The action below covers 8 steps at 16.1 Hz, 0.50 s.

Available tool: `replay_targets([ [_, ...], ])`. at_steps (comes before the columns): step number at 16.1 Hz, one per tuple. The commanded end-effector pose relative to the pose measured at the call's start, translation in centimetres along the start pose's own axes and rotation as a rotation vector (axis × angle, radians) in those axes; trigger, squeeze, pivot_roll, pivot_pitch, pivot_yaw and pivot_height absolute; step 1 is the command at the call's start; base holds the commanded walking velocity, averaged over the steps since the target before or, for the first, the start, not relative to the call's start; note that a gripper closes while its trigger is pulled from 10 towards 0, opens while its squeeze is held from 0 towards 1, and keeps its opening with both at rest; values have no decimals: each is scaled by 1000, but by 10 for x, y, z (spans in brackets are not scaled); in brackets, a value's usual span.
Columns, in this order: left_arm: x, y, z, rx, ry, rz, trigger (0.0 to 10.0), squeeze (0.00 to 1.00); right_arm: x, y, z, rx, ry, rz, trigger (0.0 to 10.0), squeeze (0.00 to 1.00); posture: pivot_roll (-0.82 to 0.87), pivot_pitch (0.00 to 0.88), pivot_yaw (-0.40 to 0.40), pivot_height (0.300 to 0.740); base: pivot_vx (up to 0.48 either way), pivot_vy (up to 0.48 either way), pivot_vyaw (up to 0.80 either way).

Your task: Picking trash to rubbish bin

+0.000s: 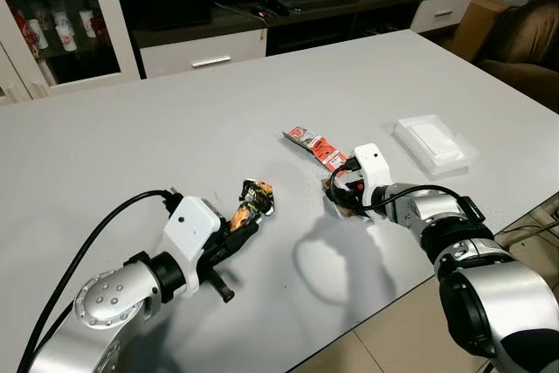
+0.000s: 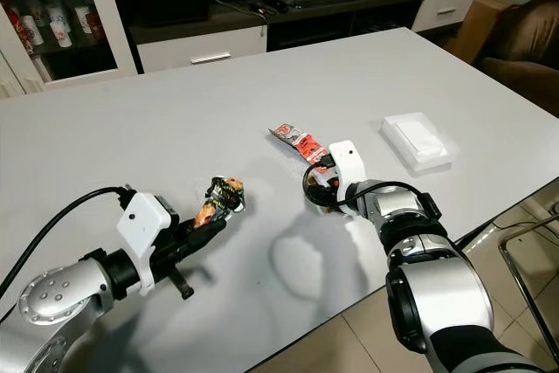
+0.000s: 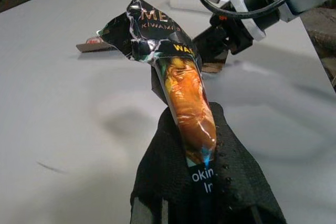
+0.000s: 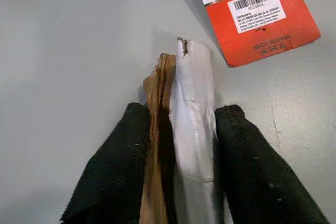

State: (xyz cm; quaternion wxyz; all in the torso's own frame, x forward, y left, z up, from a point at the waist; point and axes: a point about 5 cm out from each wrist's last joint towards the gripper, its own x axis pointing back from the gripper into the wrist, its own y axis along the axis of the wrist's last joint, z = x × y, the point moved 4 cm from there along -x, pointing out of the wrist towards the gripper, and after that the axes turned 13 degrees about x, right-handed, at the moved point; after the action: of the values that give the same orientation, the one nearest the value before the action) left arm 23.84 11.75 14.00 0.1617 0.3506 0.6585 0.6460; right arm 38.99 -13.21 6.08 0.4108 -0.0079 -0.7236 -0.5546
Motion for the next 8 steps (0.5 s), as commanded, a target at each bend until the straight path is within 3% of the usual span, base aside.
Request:
replay_targets([
  [1, -3, 1, -1, 2, -14, -6, 10000, 0, 3, -10, -2, -36, 16, 21, 0, 0, -5, 0, -62, 740, 0, 0, 0],
  [5, -8, 2, 2, 22, 6, -13, 10000, 0, 3, -5, 0, -80, 40, -39, 0, 0, -13, 0, -62, 740, 0, 0, 0],
  [7, -11, 5, 13, 49, 97, -39, 10000, 0, 6, 10, 1, -120, 52, -147, 0, 0, -9, 0, -67, 740, 0, 0, 0],
  [8, -13, 5, 28, 138, 229, -79, 10000, 0, 16, 29, -1, -148, 45, -275, 0, 0, -8, 0, -70, 740, 0, 0, 0],
])
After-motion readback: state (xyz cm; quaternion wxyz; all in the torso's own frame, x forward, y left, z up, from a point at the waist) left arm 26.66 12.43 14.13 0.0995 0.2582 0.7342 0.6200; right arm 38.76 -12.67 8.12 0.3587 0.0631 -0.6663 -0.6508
